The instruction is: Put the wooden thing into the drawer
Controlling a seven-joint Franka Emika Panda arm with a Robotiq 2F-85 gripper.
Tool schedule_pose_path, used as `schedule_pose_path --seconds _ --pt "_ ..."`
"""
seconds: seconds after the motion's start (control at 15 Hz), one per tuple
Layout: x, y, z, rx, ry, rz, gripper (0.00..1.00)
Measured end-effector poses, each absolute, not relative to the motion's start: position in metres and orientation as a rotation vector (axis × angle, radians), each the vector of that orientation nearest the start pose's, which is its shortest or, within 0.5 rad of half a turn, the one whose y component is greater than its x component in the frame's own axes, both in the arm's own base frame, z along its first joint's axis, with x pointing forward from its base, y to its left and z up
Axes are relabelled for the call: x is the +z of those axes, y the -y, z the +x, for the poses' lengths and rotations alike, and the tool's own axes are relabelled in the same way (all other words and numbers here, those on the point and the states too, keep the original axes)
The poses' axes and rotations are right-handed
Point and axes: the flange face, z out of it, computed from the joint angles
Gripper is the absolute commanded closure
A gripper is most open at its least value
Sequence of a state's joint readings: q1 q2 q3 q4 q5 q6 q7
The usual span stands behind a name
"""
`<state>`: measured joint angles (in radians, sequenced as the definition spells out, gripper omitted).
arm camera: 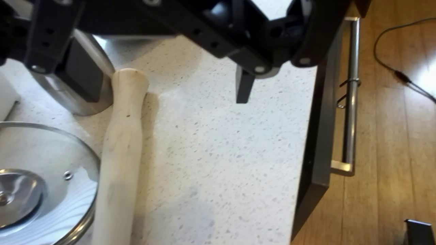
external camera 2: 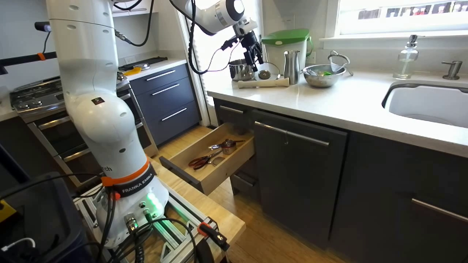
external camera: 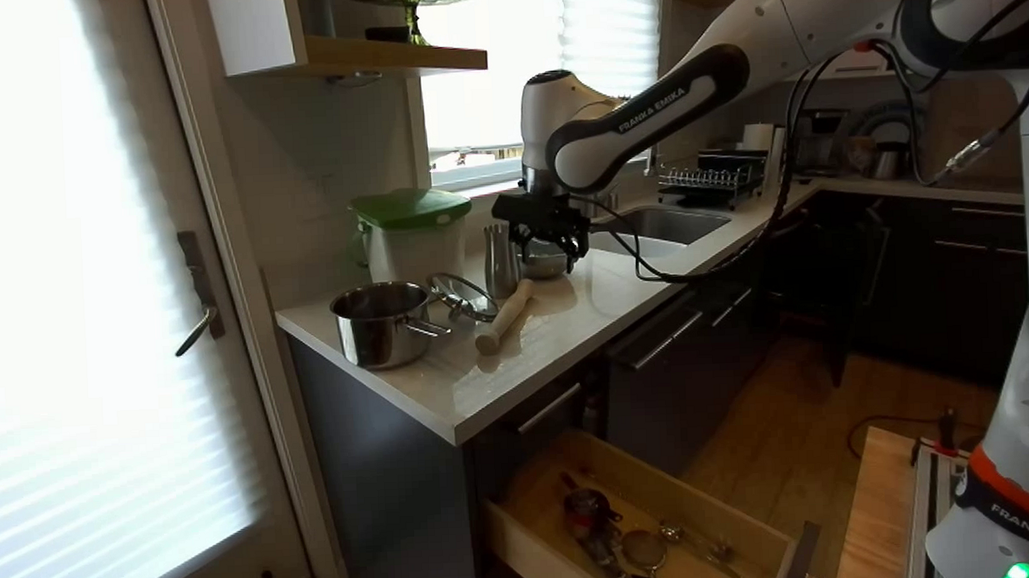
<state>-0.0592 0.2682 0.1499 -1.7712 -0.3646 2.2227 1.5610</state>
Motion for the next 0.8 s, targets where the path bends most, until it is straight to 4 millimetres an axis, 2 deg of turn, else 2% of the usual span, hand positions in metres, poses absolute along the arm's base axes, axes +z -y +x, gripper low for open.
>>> schedule_pose_path --seconds 0.13,0.4,0.6,0.8 --pt "0.427 -0.049 0.657 -0.483 -1.810 -2.456 0.00" --pt "0.408 -0.061 0.672 -0.399 -1.683 -2.404 0.00" --pt "0.396 -0.053 0.677 -0.356 -1.671 -2.384 0.00" --pt "0.390 -0.034 0.684 -0.390 -1.673 -2.365 0.00"
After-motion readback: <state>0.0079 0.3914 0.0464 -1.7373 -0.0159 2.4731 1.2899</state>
